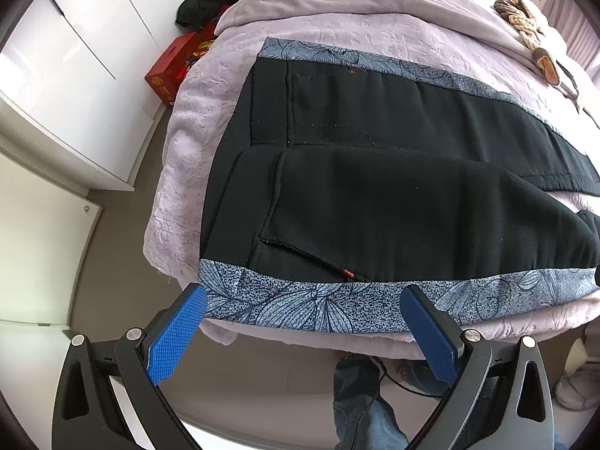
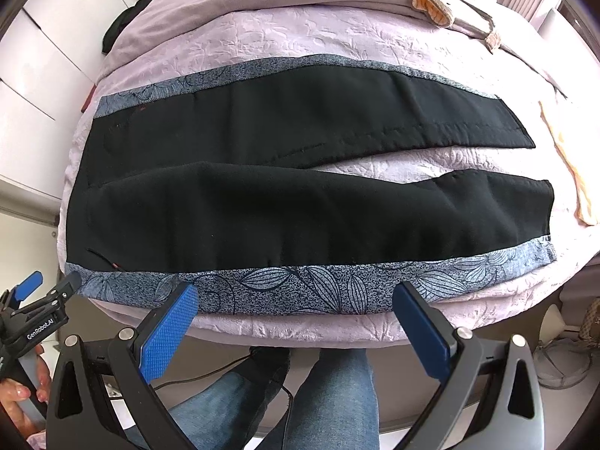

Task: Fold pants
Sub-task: 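Move both tools over the black pants toward the grey-lined edge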

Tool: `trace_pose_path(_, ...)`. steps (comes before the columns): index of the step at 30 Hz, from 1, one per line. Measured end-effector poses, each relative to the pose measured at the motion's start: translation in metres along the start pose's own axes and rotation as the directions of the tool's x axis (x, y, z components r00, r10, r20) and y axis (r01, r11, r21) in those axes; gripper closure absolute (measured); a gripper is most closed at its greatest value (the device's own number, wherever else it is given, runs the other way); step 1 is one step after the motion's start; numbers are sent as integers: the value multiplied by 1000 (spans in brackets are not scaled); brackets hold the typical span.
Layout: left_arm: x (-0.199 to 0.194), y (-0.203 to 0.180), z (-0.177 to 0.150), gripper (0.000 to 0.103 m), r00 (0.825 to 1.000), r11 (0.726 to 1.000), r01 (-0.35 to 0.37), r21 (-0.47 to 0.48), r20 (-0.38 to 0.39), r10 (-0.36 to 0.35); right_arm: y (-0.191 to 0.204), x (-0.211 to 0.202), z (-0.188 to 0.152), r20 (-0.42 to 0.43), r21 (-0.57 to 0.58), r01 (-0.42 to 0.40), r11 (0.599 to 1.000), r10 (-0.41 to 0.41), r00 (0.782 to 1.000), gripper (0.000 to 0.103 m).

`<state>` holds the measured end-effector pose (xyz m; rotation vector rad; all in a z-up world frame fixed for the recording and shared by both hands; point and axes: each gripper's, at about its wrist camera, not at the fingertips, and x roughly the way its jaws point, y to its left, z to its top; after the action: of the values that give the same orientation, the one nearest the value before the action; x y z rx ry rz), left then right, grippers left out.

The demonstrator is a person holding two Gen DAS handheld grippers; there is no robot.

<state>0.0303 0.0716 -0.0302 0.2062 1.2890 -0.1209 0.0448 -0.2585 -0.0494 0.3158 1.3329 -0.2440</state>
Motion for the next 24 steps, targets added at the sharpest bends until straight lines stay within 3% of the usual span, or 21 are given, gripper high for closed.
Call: trace_pose_path(24,37,-1,-2,0,998,1000,-13,0,-66,13,-1,40,-6,-35,56,-35,998,37,999,0)
